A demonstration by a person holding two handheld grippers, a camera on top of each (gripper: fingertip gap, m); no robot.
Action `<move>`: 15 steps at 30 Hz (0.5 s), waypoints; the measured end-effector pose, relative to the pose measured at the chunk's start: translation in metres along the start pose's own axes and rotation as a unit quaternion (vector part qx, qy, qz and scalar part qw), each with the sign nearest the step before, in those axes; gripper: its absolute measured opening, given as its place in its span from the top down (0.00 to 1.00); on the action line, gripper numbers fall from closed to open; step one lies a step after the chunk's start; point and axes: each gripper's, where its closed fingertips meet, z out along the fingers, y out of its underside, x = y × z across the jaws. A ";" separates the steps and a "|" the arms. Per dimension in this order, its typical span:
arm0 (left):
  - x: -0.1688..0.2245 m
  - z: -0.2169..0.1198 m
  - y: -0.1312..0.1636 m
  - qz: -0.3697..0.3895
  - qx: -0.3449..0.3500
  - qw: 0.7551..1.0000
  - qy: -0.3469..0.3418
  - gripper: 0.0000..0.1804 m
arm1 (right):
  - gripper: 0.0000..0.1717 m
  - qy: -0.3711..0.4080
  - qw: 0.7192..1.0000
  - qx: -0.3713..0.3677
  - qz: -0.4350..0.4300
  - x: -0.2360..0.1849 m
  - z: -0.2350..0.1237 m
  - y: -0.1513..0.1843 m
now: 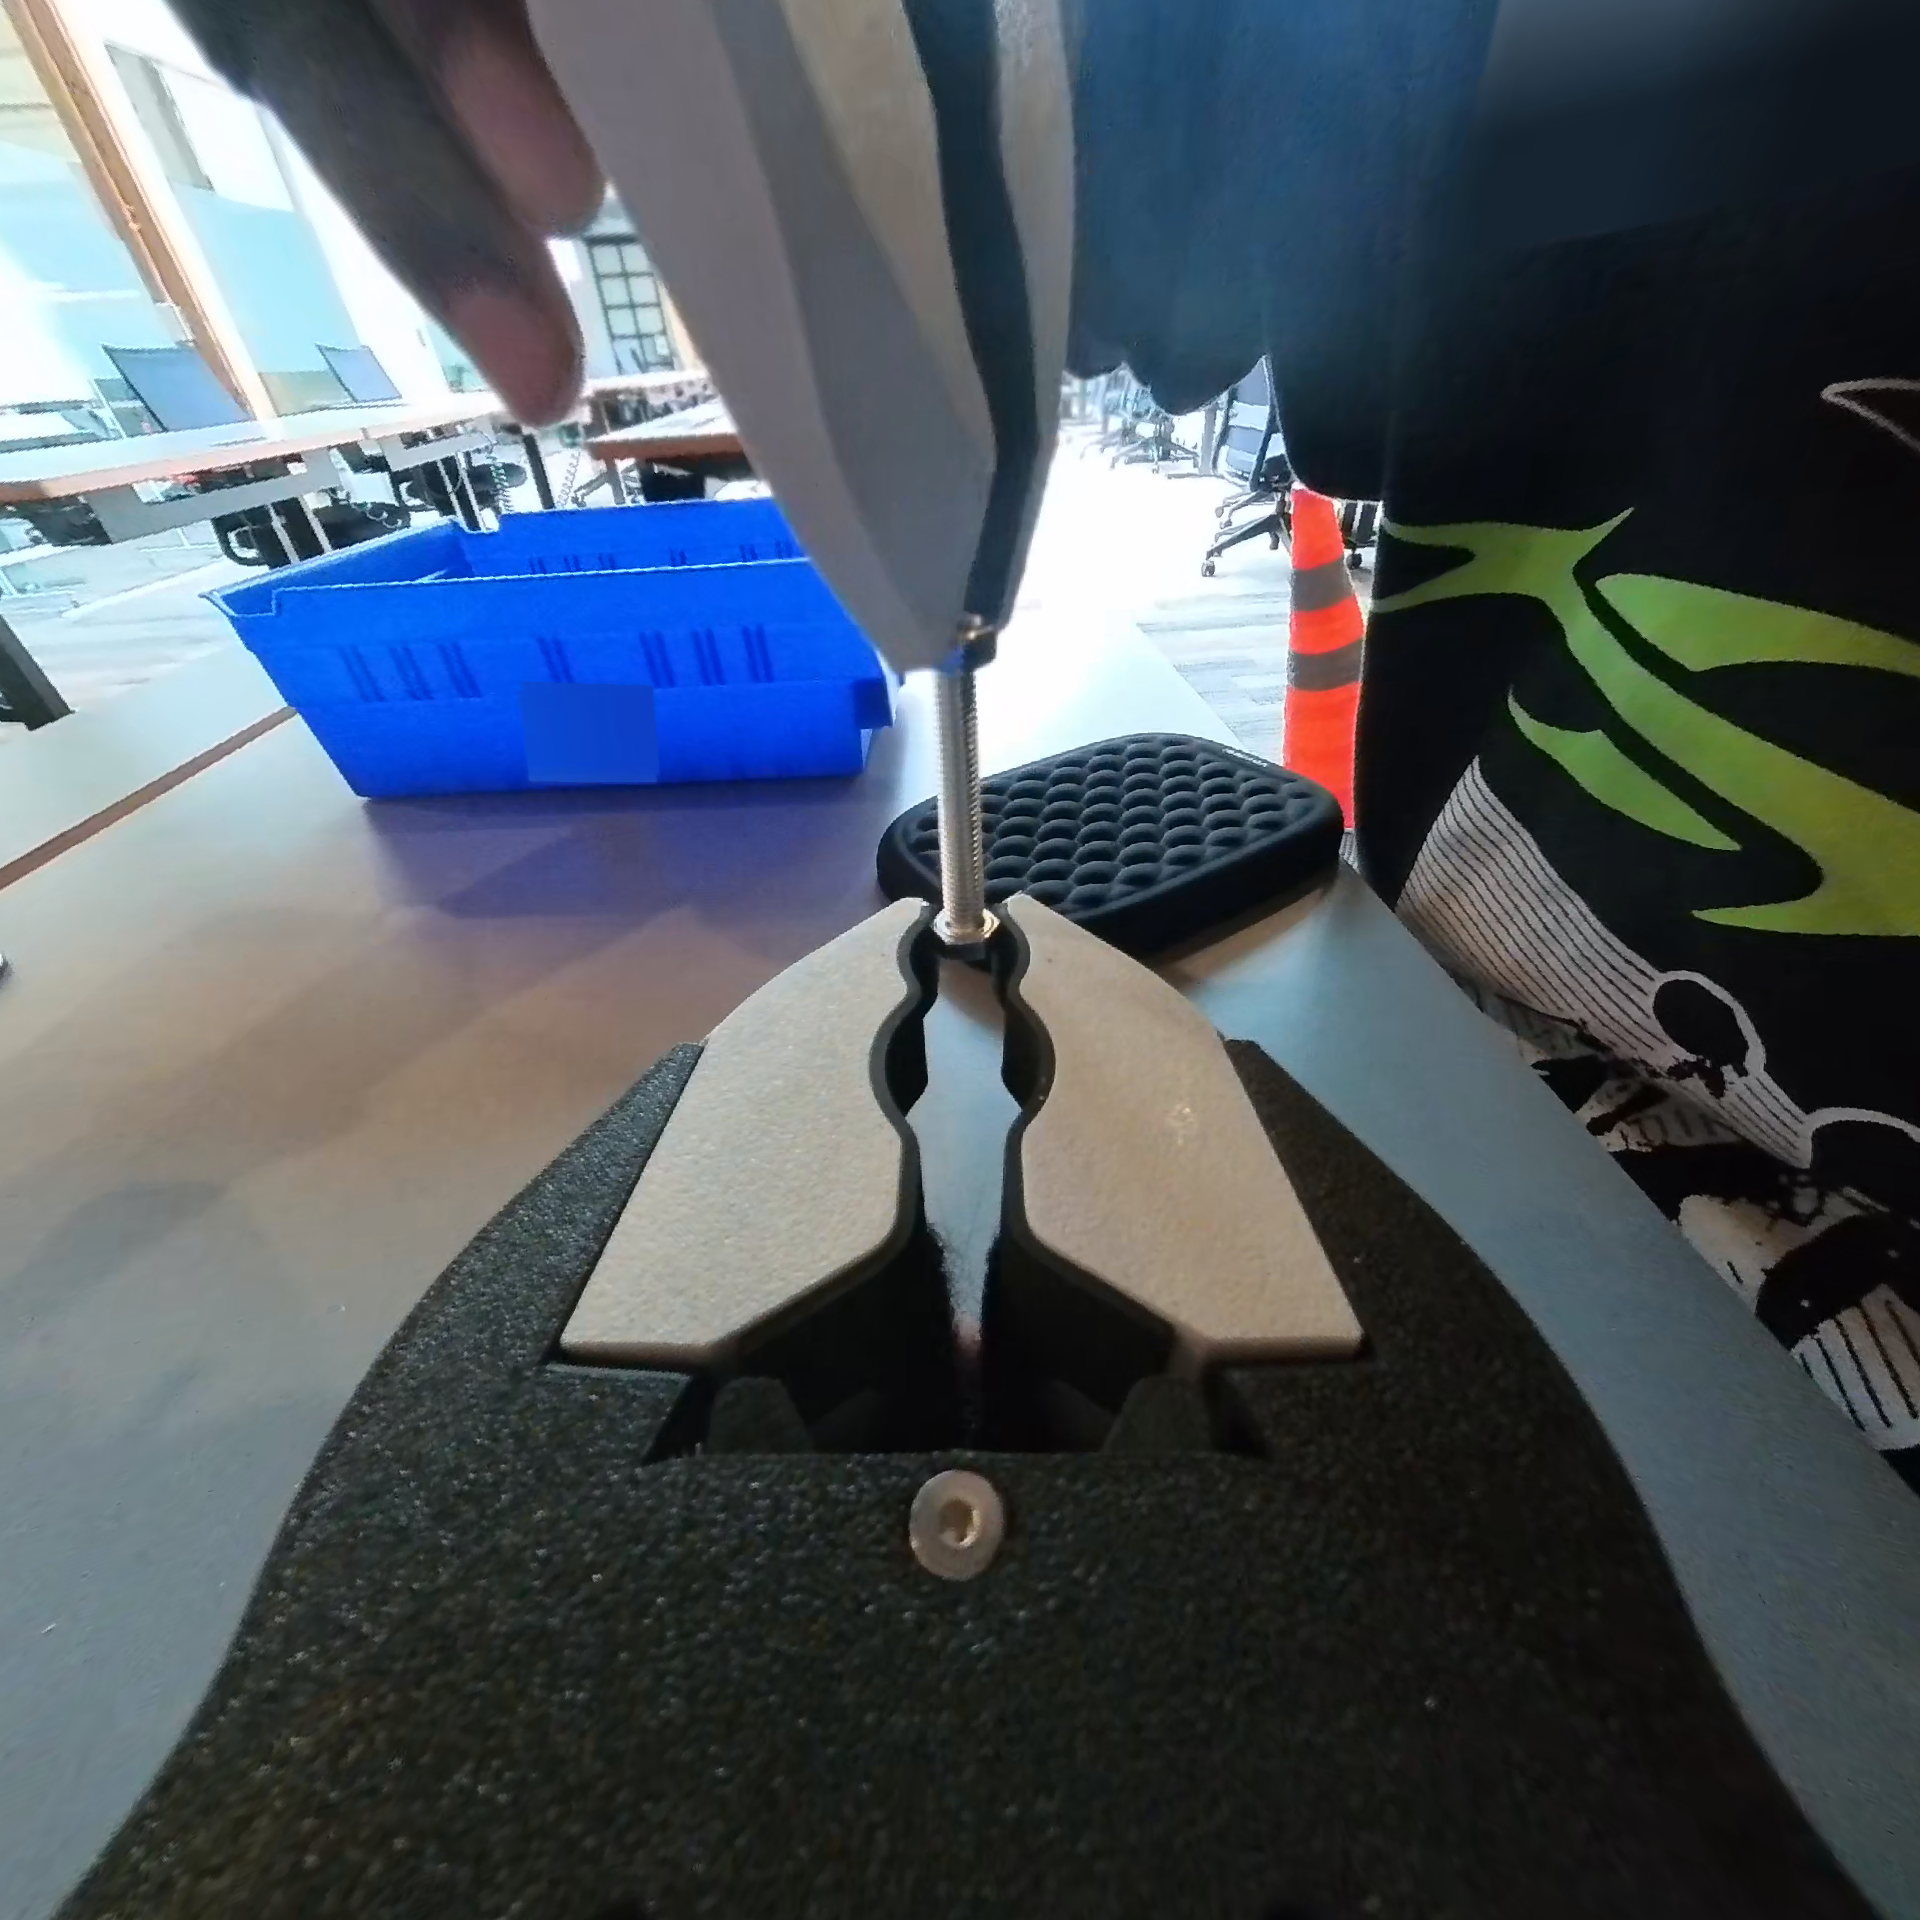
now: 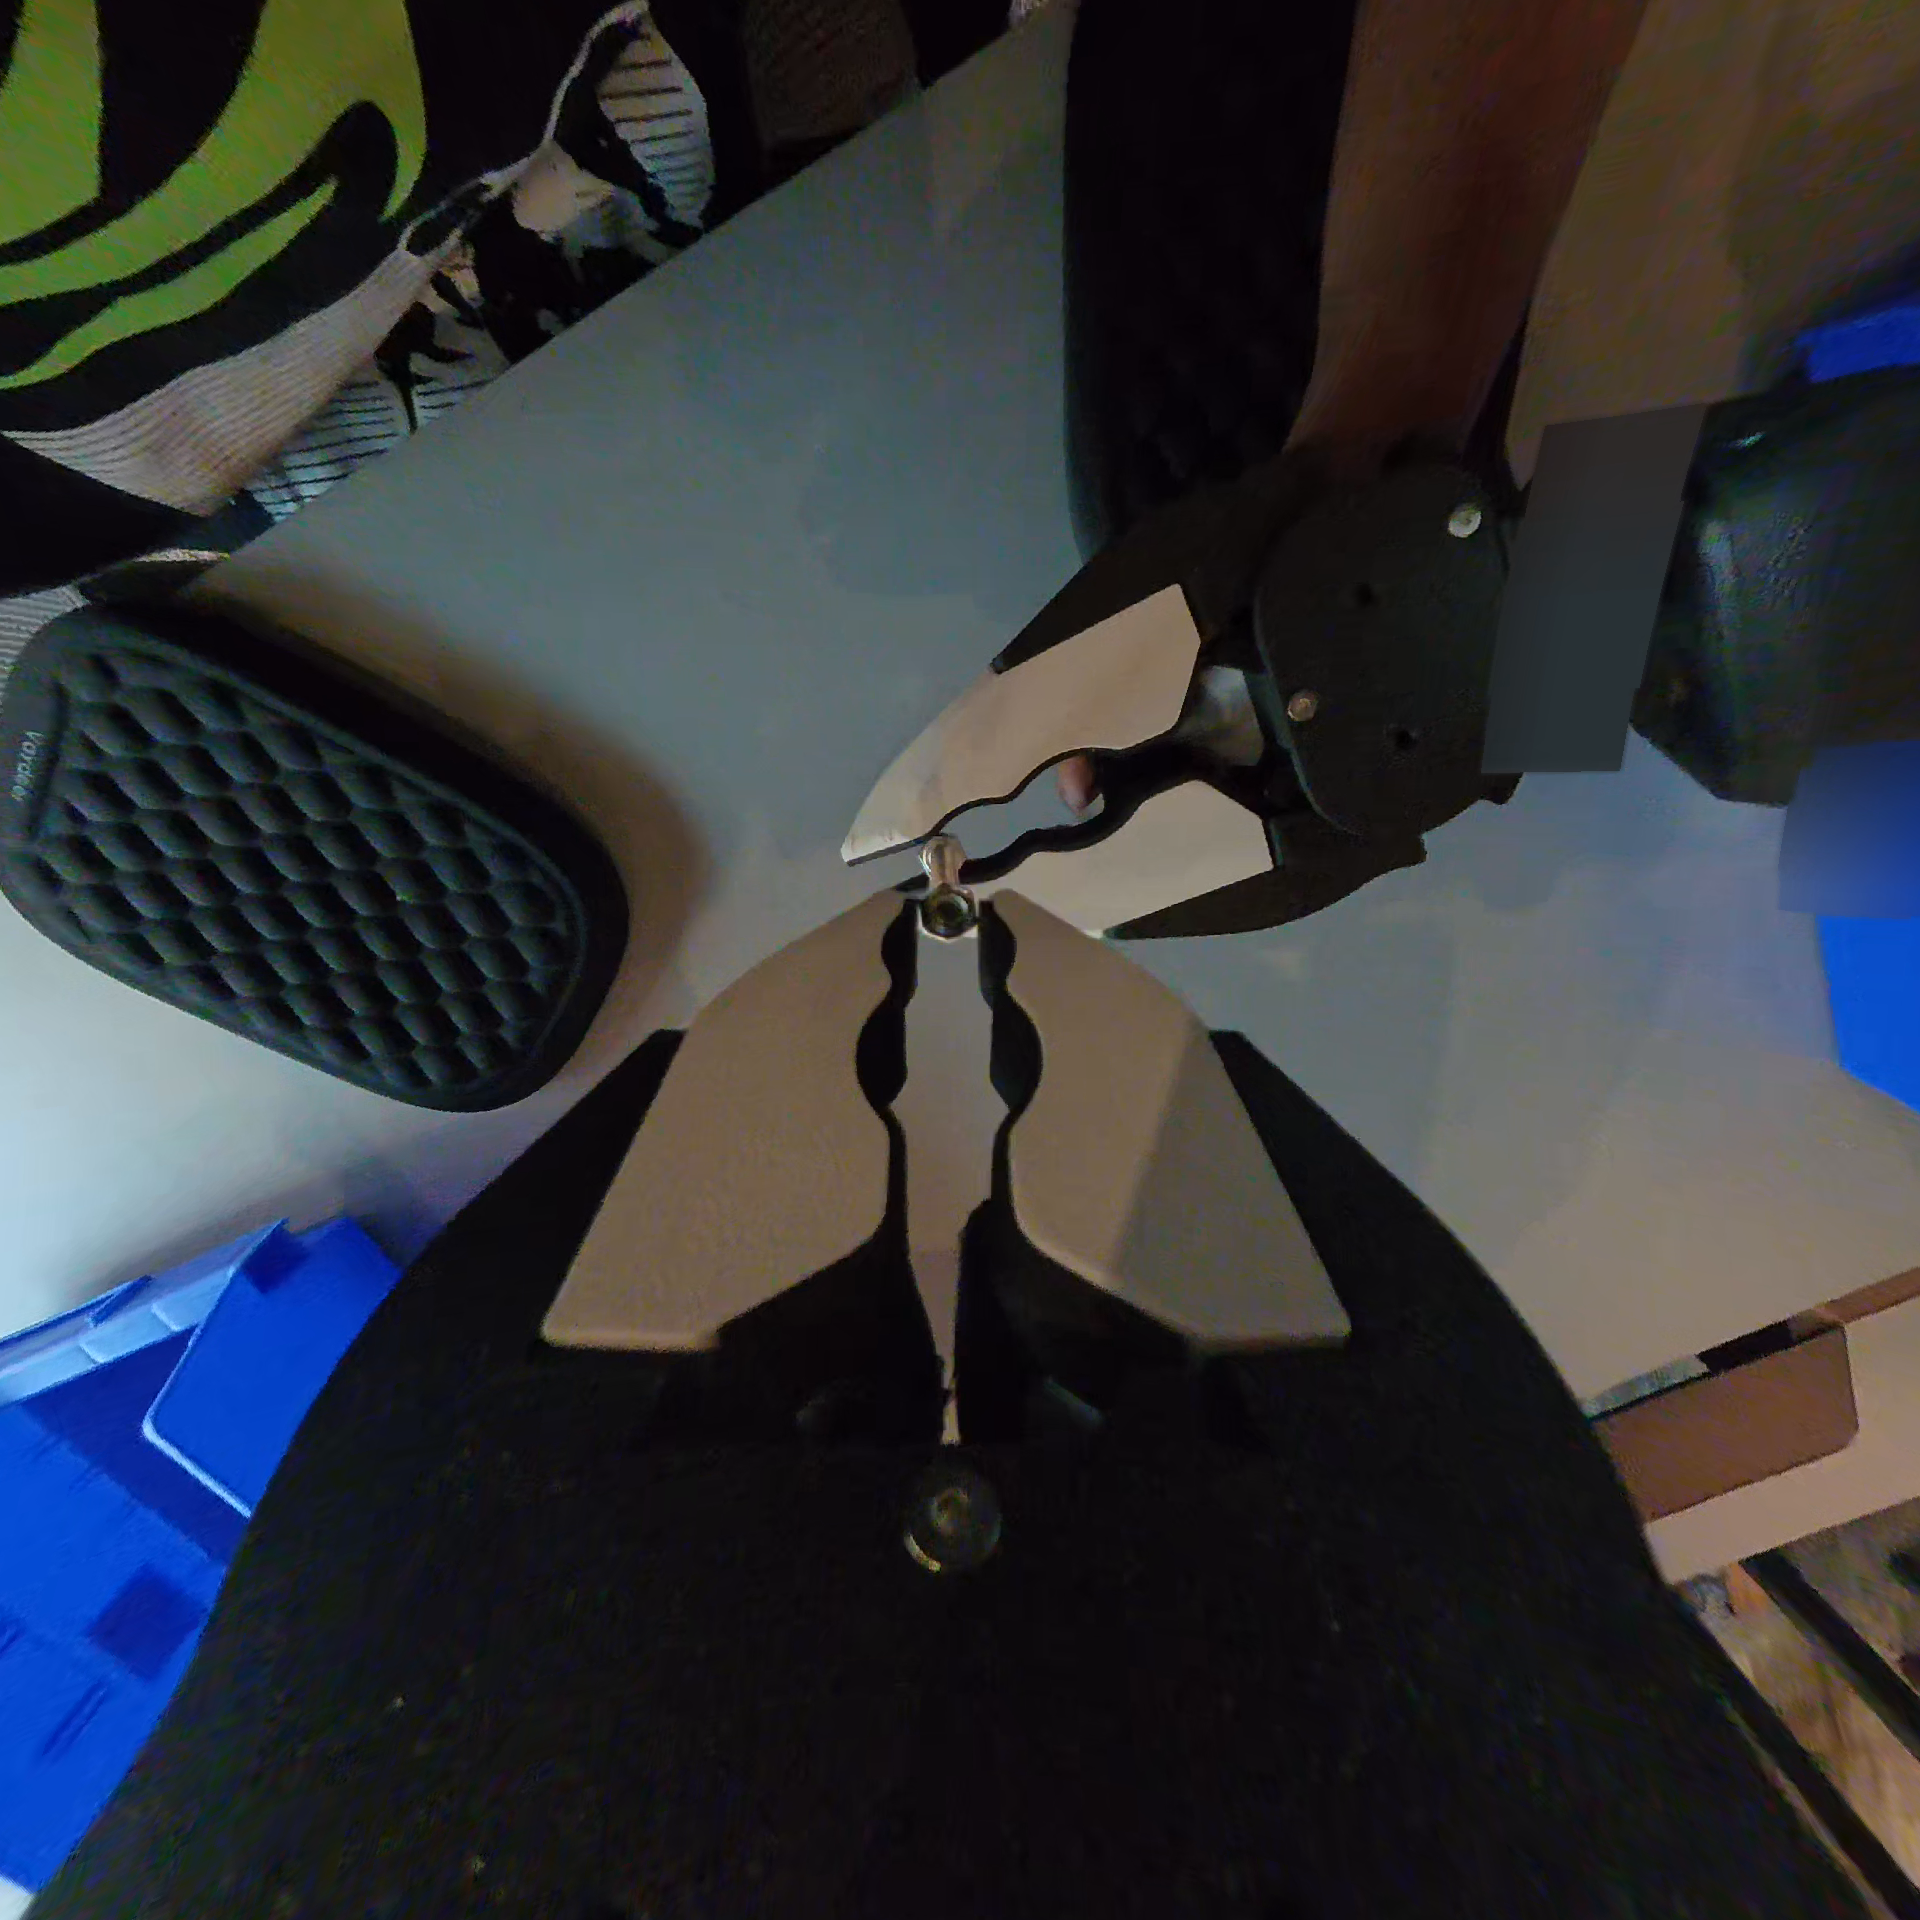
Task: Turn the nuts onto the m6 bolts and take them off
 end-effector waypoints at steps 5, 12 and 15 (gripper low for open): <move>-0.002 0.000 0.000 -0.002 0.000 1.000 -0.007 0.95 | 0.94 0.013 0.998 -0.013 0.059 0.001 0.000 0.003; -0.004 0.000 -0.001 -0.006 0.004 1.000 -0.013 0.95 | 0.84 0.053 0.983 -0.049 0.168 0.000 0.001 0.008; -0.001 0.000 0.000 0.000 0.000 1.000 -0.008 0.95 | 0.80 0.057 0.990 -0.026 0.123 0.003 -0.005 0.003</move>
